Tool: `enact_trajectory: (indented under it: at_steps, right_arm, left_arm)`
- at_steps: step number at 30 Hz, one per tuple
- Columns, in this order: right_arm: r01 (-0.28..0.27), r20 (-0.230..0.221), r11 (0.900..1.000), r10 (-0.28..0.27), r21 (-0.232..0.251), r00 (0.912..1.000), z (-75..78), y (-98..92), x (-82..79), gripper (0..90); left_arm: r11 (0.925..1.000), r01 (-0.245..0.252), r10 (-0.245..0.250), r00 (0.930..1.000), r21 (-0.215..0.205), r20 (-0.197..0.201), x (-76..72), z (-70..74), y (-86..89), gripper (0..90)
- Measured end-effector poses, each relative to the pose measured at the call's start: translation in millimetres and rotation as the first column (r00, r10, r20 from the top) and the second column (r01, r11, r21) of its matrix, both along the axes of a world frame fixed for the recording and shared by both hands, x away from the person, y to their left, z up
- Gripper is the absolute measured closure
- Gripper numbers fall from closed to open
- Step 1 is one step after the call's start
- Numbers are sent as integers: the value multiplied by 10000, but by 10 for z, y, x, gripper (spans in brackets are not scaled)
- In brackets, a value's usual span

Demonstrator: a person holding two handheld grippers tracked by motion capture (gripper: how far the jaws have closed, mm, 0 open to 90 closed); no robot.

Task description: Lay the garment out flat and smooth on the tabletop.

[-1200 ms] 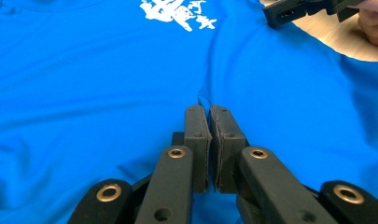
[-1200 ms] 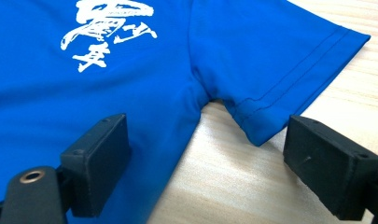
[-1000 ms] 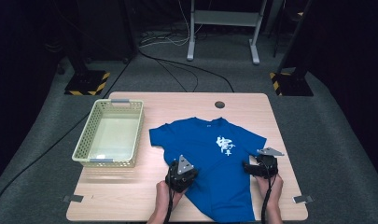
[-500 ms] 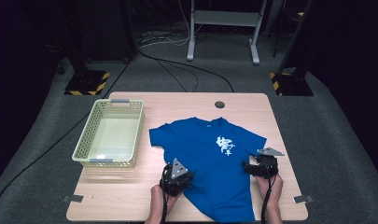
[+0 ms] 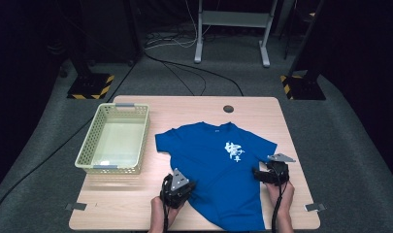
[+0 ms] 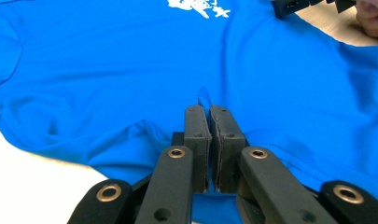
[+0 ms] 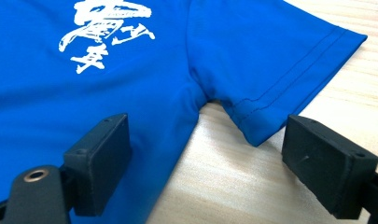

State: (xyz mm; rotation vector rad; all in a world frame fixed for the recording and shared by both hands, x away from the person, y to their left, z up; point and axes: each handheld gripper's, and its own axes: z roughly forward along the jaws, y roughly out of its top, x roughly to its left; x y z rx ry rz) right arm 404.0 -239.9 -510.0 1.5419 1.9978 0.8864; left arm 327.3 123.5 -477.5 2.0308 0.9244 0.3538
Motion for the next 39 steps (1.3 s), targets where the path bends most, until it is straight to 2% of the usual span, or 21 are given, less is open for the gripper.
enact_trajectory:
  at_steps: [12, 25, 39]
  right_arm:
    - [2, -3, 10000, -2, 0, 10000, 0, 0, 1, 152]
    - [11, 4, 10000, -11, -6, 10000, 0, 0, 0, 153]
    - [34, 7, 10000, -34, -15, 10000, 0, 1, 0, 154]
  left_arm:
    - [9998, -122, 123, 9999, -143, 84, -89, 8, 100, 863]
    - [9998, -194, 193, 9997, 24, 123, -218, -36, 188, 864]
    - [9986, -522, 520, 9986, 130, 121, -462, -152, 408, 864]
